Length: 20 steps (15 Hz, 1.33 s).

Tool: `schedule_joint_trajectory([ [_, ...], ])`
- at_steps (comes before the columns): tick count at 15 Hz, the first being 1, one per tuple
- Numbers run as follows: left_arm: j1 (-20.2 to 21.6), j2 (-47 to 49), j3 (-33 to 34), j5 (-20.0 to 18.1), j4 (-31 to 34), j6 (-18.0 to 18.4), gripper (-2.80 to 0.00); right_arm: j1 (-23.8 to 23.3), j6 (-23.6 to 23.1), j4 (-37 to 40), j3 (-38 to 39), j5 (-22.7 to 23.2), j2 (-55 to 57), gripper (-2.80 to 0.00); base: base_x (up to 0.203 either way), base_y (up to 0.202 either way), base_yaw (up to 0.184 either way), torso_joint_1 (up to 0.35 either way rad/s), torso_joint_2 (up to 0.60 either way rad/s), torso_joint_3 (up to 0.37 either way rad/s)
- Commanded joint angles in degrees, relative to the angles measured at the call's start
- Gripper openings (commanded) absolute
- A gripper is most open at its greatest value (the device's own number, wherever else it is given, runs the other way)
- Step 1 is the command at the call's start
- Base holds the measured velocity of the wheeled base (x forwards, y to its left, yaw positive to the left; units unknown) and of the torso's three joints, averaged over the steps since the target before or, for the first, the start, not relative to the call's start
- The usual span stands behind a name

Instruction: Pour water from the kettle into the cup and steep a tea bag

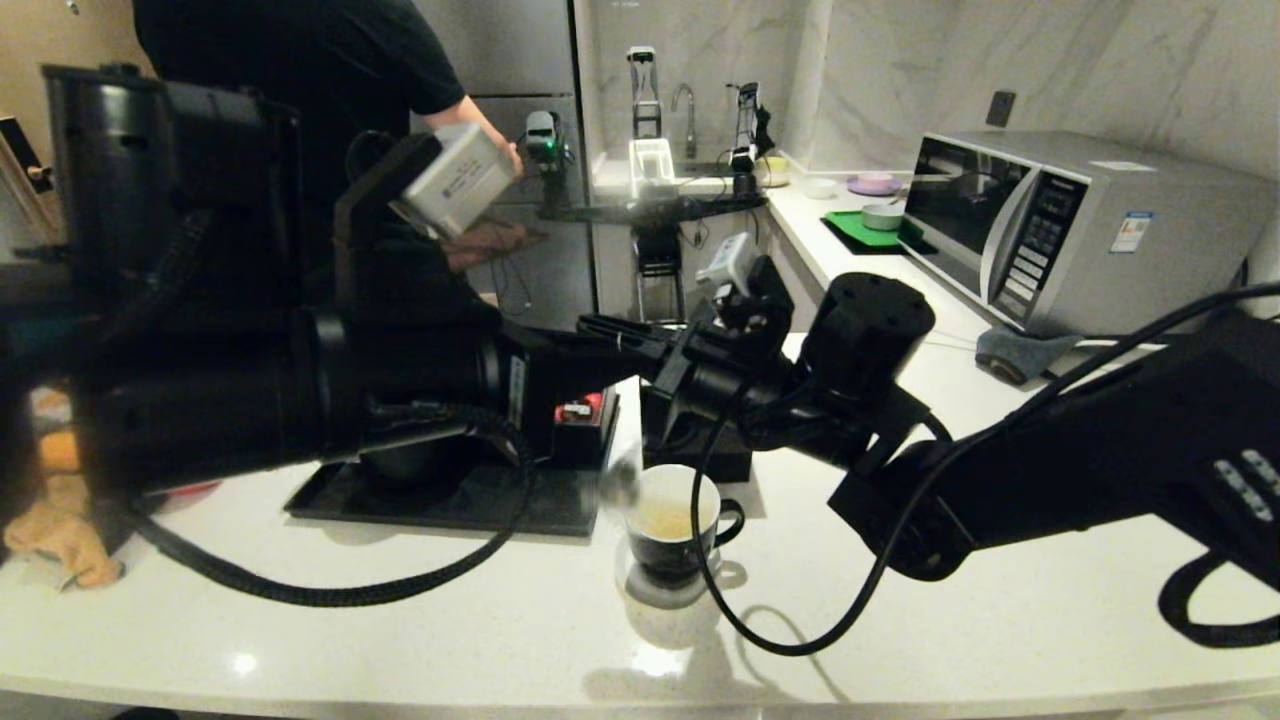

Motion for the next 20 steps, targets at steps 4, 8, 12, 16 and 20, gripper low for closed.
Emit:
schedule_joint_trajectory([
  [4, 0.1, -0.2, 0.5, 0.1, -0.1, 0.0, 0.0, 0.0, 0.8, -0.7, 0.0, 0.0, -0.2, -2.8, 0.0, 0.0, 0.0, 0.0, 0.0, 0.0],
  [8, 0.1, -0.5, 0.9, 3.5, -0.1, -0.1, 0.0, -0.4, 0.8, -0.6, 0.0, 0.0, -1.0, -2.8, 0.0, 0.0, 0.0, 0.0, 0.0, 0.0],
  [12, 0.1, -1.8, 2.7, 3.9, -0.2, -0.2, 0.0, -0.4, 0.8, -0.6, 0.3, -0.1, -2.3, -2.8, 0.0, 0.0, 0.0, 0.0, 0.0, 0.0],
  [16, 0.1, -4.5, 6.5, 4.7, -0.2, -0.1, 0.0, -0.3, 0.7, -0.4, 0.9, -0.2, -3.6, -2.8, 0.0, 0.0, 0.0, 0.0, 0.0, 0.0],
  [20, 0.1, -5.7, 7.0, 4.7, -0.2, -0.1, 0.0, -0.2, 0.6, -0.4, 1.7, -0.2, -4.4, -2.8, 0.0, 0.0, 0.0, 0.0, 0.0, 0.0],
])
